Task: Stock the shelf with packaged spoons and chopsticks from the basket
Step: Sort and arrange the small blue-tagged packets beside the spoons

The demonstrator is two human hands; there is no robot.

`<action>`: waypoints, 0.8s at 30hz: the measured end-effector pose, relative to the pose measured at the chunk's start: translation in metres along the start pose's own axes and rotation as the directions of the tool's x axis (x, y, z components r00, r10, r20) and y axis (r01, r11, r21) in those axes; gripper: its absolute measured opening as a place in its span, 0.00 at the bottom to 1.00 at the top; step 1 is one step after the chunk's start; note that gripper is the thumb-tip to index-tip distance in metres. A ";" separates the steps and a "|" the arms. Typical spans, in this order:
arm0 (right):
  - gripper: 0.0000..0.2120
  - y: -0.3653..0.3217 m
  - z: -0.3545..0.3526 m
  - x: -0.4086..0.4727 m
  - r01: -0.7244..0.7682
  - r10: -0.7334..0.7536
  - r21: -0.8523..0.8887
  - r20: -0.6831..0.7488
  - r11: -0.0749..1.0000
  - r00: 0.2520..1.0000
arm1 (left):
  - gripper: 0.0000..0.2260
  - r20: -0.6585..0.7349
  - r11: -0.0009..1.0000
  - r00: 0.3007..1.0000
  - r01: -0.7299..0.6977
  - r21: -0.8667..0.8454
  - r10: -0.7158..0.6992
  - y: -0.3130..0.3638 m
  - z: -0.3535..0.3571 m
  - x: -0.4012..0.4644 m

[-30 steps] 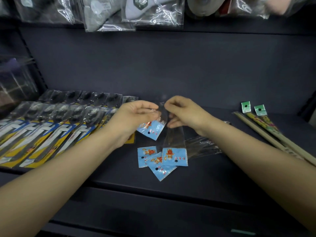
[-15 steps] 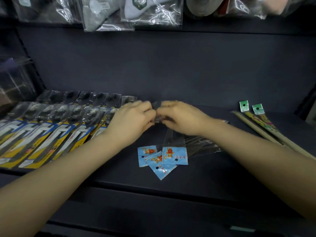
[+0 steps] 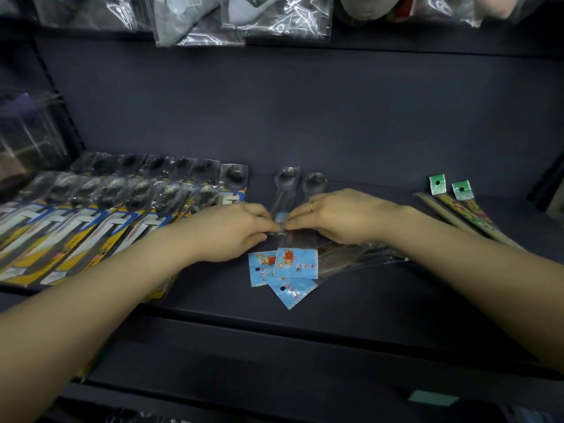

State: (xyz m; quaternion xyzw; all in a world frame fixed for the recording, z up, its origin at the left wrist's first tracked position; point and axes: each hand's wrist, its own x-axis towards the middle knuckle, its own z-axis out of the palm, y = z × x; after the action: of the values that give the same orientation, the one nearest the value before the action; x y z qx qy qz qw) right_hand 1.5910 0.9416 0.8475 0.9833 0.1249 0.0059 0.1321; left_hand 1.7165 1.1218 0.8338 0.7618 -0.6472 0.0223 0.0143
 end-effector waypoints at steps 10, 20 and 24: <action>0.07 0.012 -0.003 0.011 -0.031 0.028 -0.077 -0.038 0.997 0.999 | 0.16 -0.222 0.854 0.928 0.155 -0.497 -0.298 0.036 0.000 0.008; 0.05 0.008 -0.009 0.008 -0.174 0.306 0.378 -0.322 0.909 0.896 | 0.06 0.040 0.192 0.870 0.153 -0.969 -0.492 0.049 -0.018 0.026; 0.08 -0.006 -0.011 0.008 -0.304 0.564 0.898 0.079 0.318 0.822 | 0.02 0.018 0.081 0.868 0.068 -0.994 -0.496 0.044 -0.017 0.022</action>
State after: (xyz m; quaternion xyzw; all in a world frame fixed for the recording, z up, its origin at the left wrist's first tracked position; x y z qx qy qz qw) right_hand 1.5969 0.9524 0.8560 0.8901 -0.1461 0.0992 -0.4202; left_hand 1.6767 1.0941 0.8515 0.6601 -0.3262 -0.2810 0.6155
